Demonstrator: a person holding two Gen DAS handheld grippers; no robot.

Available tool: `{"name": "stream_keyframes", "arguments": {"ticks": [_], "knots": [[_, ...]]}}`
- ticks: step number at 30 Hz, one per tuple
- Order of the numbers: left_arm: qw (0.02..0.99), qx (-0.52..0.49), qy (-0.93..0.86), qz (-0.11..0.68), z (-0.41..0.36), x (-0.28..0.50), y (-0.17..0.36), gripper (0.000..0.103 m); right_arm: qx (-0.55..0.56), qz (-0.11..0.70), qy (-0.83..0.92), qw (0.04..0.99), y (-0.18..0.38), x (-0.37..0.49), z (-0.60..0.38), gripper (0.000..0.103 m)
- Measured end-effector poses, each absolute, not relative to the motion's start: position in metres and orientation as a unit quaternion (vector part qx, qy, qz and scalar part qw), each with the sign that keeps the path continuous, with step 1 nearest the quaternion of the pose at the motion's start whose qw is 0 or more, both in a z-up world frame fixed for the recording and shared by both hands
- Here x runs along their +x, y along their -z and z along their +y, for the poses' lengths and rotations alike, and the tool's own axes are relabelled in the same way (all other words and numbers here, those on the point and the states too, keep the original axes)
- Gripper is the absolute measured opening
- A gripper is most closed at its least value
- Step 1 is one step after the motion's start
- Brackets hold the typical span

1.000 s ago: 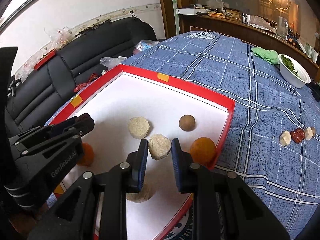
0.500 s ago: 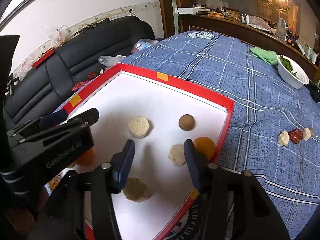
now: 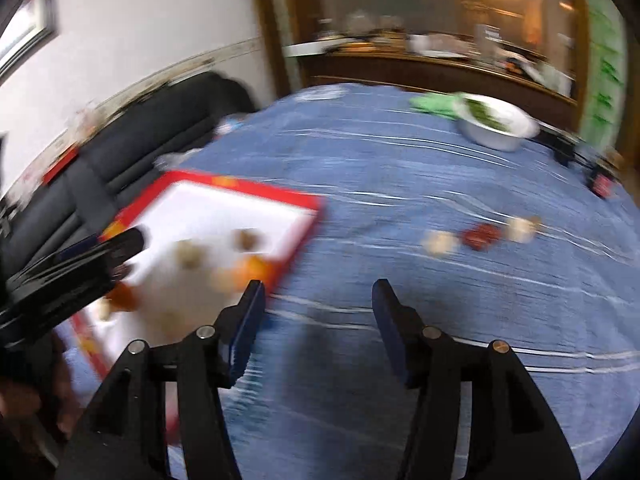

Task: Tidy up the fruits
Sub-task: 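Open both tools to drop the fruit and date into the tray, then grasp another brown round fruit with the right tool while the left grasps a white cube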

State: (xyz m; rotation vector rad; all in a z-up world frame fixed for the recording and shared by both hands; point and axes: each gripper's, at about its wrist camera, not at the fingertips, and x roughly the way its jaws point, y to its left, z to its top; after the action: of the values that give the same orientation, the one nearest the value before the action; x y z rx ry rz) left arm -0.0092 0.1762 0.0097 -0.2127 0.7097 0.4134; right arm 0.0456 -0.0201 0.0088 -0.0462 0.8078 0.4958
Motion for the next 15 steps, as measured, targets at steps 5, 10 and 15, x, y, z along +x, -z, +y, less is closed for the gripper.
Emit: {"name": "stream_keyframes", "arguments": {"ticks": [5, 10, 15], "knots": [[0.92, -0.066, -0.133, 0.364, 0.12, 0.014, -0.004, 0.071, 0.027, 0.424, -0.157, 0.891, 0.009, 0.09, -0.102, 0.057], [0.919, -0.041, -0.079, 0.383, 0.073, 0.042, 0.003, 0.071, 0.043, 0.431, -0.092, 0.897, 0.017, 0.136, -0.155, 0.057], [0.914, -0.021, -0.059, 0.4, 0.039, 0.071, 0.014, 0.071, 0.023, 0.443, -0.079, 0.893, 0.027, 0.181, -0.165, 0.051]]}}
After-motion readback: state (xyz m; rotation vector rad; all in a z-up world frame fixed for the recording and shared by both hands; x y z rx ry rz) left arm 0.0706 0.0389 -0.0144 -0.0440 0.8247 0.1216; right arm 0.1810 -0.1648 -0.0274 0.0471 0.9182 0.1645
